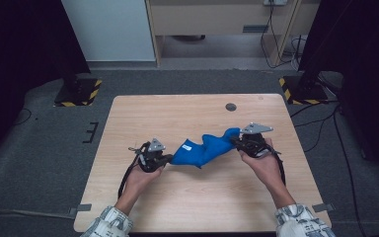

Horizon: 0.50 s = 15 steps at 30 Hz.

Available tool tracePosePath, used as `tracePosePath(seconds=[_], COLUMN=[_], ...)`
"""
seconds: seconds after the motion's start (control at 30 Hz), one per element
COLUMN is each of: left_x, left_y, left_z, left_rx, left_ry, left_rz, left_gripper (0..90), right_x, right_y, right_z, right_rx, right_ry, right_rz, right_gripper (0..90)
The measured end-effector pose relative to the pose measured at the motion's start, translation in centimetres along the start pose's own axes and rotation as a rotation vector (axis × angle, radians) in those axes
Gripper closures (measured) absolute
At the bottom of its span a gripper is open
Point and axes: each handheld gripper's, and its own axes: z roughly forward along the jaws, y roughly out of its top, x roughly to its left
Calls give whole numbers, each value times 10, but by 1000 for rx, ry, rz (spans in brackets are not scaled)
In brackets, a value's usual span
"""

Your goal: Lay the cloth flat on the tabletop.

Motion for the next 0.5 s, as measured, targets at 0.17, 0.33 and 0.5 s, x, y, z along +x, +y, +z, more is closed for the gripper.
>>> tracePosePath(seconds=[0.17, 0.33, 0.5], left_x=[-8, -6, -1], left_y=[-8, -1, 11], left_z=[0, -3, 0], left_rx=[35, -36, -76], left_ry=[-10, 8, 11], left_rz=[30, -10, -34], left_gripper=[809, 645, 571], right_x=[4, 9, 8], right_y=[-11, -20, -24], right_z=[9, 15, 17], right_rx=[44, 76, 87], right_ry=[4, 9, 7], right_rz=[-14, -31, -27], right_gripper=[879, 877, 877])
